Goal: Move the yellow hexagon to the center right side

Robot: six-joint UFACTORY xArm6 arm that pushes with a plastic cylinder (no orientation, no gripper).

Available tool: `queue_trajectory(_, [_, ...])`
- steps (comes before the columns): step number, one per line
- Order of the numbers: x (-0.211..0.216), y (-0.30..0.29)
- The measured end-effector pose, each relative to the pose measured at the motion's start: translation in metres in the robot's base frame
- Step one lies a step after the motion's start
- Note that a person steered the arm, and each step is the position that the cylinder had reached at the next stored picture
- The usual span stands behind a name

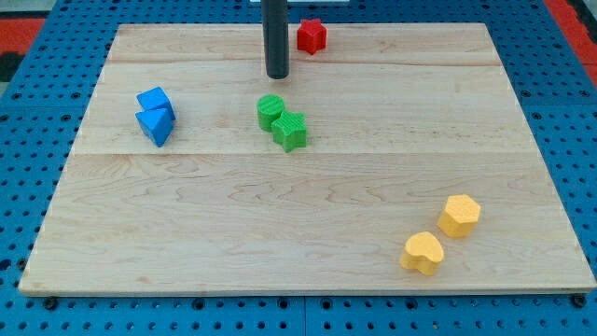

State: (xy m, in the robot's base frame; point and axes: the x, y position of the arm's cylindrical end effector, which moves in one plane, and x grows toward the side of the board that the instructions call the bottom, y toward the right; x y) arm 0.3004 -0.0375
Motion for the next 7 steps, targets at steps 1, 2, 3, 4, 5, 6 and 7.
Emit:
queue_trajectory(1, [-0.014, -0.016])
queue_trajectory(2, [-0.032, -0.006])
queue_trajectory(3, [-0.029, 0.01])
queue_trajectory(4, [0.017, 0.023])
queue_trajectory(5, [0.07, 0.054])
queue_trajectory(6, [0.153, 0.049])
queue_trajectory(7, [0.234, 0.048])
